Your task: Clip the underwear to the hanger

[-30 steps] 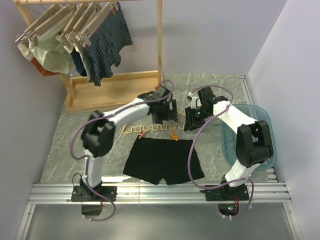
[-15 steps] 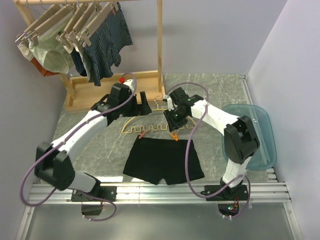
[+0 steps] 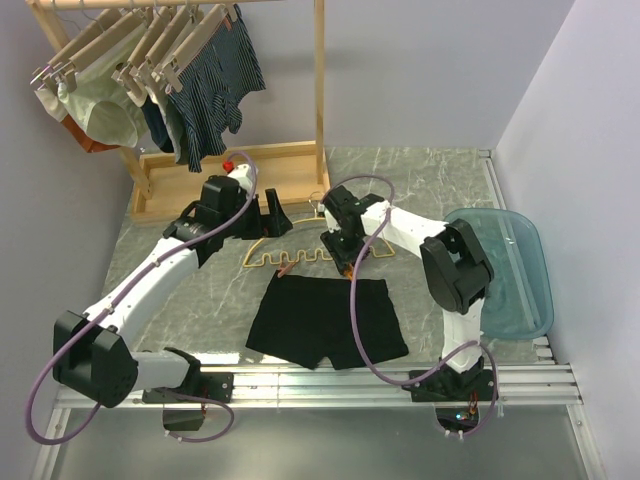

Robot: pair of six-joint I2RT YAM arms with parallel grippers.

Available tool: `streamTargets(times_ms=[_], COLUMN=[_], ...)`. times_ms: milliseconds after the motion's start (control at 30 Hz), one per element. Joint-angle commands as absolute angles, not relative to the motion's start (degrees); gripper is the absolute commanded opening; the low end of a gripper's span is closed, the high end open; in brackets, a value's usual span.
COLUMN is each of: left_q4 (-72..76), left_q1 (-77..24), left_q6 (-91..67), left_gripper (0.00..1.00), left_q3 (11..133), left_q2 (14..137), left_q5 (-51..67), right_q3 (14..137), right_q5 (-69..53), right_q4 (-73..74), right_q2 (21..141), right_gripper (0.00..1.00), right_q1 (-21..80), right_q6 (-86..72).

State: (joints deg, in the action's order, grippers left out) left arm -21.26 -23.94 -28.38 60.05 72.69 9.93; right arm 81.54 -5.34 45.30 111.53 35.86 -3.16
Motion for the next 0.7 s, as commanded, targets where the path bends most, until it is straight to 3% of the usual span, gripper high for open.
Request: streamTargets(times_ms=[0,367,500,667], left_q4=[-18.3,-17.1,-16.8,-16.6], left_q1=[-23.4,-22.9,-22.9,-22.9], left_q6=[-28.8,-30.1,-29.9,-29.1], left_gripper=[0.99,0.99,0.99,0.98], left_q3=[59.6,57.8,57.3,57.3], left_q2=[71.6,71.5,71.6,72.7], left_q5=[12.2,13.9,14.1,14.5], right_q3=[85.0,87.2,87.2,87.0], right_q5=[-4.4,-4.3,-4.7,-5.4], right_q4=[45.9,45.9,46.1,46.0], right_q2=[113.3,116.9,117.6,117.7], right_gripper=[0.52,0.48,0.41,0.19], right_q1=[36.3,35.9,35.1,34.2], right_q6=[-4.0,-5.4,-6.0,-6.2])
